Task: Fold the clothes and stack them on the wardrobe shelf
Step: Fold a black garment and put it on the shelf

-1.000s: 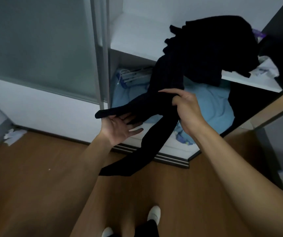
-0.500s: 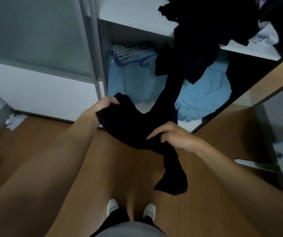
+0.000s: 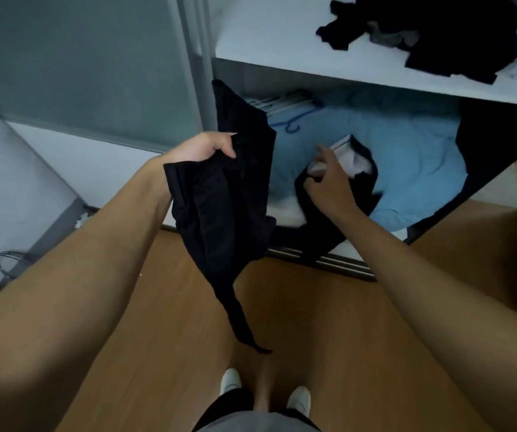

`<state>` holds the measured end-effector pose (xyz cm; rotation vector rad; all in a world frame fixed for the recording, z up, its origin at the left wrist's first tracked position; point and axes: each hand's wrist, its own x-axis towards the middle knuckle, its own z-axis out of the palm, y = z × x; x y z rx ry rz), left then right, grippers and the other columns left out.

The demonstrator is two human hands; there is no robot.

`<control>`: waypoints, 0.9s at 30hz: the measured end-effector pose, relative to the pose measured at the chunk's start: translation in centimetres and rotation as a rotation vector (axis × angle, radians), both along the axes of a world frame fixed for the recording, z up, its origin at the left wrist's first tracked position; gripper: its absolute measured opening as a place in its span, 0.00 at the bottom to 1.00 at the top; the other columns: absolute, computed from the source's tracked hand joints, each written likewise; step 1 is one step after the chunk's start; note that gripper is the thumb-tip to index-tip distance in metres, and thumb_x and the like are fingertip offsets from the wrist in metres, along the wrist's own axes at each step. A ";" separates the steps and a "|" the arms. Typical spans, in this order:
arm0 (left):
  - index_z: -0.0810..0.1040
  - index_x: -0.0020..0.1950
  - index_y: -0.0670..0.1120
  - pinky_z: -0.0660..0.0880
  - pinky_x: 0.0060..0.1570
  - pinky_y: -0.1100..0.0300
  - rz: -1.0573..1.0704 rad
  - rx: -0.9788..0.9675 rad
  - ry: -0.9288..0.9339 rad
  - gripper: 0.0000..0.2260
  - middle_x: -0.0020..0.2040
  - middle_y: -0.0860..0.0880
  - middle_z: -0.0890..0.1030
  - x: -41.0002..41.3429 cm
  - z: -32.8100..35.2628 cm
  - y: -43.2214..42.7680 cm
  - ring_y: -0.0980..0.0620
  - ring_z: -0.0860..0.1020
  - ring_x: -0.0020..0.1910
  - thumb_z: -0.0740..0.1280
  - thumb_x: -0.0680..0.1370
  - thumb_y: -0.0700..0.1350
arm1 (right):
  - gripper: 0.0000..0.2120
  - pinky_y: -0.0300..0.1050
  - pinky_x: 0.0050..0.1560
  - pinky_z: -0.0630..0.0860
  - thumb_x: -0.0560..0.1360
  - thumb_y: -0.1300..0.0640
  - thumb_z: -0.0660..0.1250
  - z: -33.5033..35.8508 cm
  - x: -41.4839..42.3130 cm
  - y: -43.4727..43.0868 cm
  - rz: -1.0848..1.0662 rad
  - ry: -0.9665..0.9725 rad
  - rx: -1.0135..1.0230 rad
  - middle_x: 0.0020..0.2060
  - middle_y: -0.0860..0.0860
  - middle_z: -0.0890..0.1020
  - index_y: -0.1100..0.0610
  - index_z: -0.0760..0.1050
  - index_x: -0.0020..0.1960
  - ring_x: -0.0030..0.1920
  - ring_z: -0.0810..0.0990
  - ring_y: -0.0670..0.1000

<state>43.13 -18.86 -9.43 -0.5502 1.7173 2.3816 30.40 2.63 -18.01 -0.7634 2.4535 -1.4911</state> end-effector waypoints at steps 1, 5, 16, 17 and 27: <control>0.78 0.47 0.39 0.81 0.38 0.61 -0.029 -0.008 0.010 0.13 0.36 0.44 0.83 -0.2 0.5 0.2 0.49 0.83 0.34 0.53 0.75 0.33 | 0.36 0.38 0.68 0.66 0.75 0.69 0.67 0.5 -0.4 -0.5 0.044 0.049 -0.011 0.73 0.58 0.66 0.61 0.55 0.79 0.70 0.69 0.55; 0.79 0.47 0.40 0.79 0.36 0.66 -0.187 -0.355 -0.022 0.13 0.34 0.51 0.84 -0.9 0.9 1.0 0.56 0.82 0.33 0.66 0.63 0.35 | 0.43 0.56 0.80 0.48 0.74 0.68 0.71 3.4 -2.4 -2.1 0.292 0.421 0.059 0.78 0.63 0.51 0.67 0.48 0.79 0.80 0.50 0.64; 0.86 0.43 0.39 0.81 0.39 0.62 -0.021 -0.247 -0.015 0.21 0.38 0.45 0.85 -2.1 0.9 -0.6 0.50 0.84 0.36 0.53 0.75 0.30 | 0.15 0.42 0.37 0.67 0.76 0.60 0.71 3.7 -5.3 0.6 0.568 0.008 0.580 0.31 0.50 0.72 0.58 0.69 0.35 0.32 0.71 0.46; 0.86 0.42 0.39 0.81 0.41 0.61 0.036 -0.226 -0.045 0.20 0.40 0.42 0.85 -2.0 0.6 -0.9 0.48 0.84 0.38 0.53 0.75 0.31 | 0.16 0.39 0.34 0.66 0.77 0.58 0.71 3.3 -5.4 1.1 0.521 -0.012 0.565 0.29 0.49 0.71 0.58 0.69 0.34 0.30 0.70 0.44; 0.79 0.43 0.40 0.74 0.32 0.58 0.178 -0.572 -0.252 0.05 0.33 0.41 0.79 -2.1 -1.0 -1.6 0.45 0.78 0.30 0.65 0.70 0.39 | 0.08 0.35 0.26 0.73 0.71 0.54 0.72 4.7 -3.2 -0.5 0.032 -0.387 0.049 0.27 0.49 0.82 0.57 0.78 0.38 0.27 0.81 0.47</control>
